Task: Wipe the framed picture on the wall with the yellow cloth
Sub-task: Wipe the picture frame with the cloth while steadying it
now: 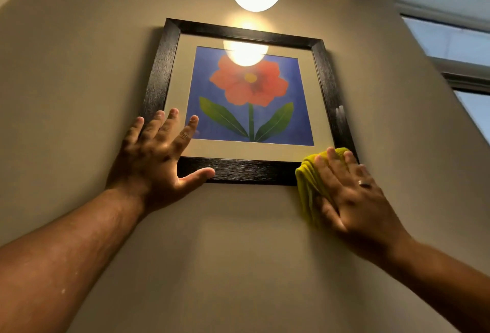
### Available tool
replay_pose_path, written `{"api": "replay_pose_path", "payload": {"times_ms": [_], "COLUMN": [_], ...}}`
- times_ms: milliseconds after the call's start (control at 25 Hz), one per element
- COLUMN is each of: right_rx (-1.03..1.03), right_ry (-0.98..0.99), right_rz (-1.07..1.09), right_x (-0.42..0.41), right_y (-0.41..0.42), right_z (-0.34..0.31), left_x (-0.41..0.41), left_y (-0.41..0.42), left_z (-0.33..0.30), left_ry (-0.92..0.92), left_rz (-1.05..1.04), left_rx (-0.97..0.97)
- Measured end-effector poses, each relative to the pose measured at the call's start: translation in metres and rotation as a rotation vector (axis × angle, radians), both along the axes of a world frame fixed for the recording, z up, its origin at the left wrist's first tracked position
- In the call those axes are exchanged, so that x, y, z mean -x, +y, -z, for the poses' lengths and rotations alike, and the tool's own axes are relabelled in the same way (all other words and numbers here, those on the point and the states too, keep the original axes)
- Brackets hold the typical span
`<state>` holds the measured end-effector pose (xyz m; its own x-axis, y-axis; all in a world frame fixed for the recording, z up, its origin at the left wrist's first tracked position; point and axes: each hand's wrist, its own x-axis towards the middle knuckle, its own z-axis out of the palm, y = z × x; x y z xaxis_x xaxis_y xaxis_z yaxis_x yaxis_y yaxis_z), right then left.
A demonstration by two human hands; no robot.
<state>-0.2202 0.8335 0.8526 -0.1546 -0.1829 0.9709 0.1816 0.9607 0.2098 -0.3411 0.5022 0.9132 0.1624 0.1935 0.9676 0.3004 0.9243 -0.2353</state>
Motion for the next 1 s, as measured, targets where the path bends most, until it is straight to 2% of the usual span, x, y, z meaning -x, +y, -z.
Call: {"api": "replay_pose_path", "payload": {"times_ms": [40, 120, 200, 280, 360, 440, 560, 600, 720, 800, 920, 1000], "right_rx": [-0.037, 0.024, 0.138, 0.243, 0.252, 0.188, 0.105, 0.087, 0.138, 0.091, 0.052, 0.032], "right_ry": [-0.024, -0.028, 0.009, -0.052, -0.107, -0.072, -0.061, -0.047, -0.082, -0.068, -0.034, 0.017], "right_rz": [-0.015, -0.067, -0.099, -0.143, -0.155, -0.156, -0.244, -0.241, -0.180, -0.198, -0.211, -0.195], "right_x": [0.003, -0.002, -0.004, -0.011, -0.014, -0.014, -0.008, -0.006, -0.011, -0.012, -0.006, -0.003], "right_y": [0.006, 0.017, 0.017, 0.002, 0.001, 0.021, 0.035, 0.037, 0.028, 0.029, 0.043, 0.044], "right_z": [0.009, -0.014, -0.081, -0.157, -0.180, -0.133, -0.019, -0.006, -0.013, -0.010, -0.004, -0.052], "left_x": [0.000, 0.000, 0.000, 0.000, 0.001, -0.003, -0.009, -0.011, -0.028, -0.042, -0.047, -0.043], "left_y": [0.000, -0.001, -0.001, -0.001, -0.002, 0.001, -0.002, -0.003, 0.026, 0.074, 0.135, 0.143], "left_z": [0.000, 0.000, -0.001, -0.001, 0.000, 0.000, 0.002, 0.004, 0.011, 0.011, 0.005, 0.006], "left_ry": [0.004, 0.018, 0.025, 0.016, -0.006, -0.039, -0.093, -0.116, -0.103, -0.086, -0.064, -0.021], "left_rz": [0.000, -0.006, -0.006, -0.011, -0.015, -0.036, -0.051, -0.056, -0.095, -0.063, -0.029, -0.031], "left_rx": [0.004, 0.016, 0.028, 0.018, 0.001, 0.016, 0.022, 0.025, 0.108, 0.147, 0.120, 0.080]}}
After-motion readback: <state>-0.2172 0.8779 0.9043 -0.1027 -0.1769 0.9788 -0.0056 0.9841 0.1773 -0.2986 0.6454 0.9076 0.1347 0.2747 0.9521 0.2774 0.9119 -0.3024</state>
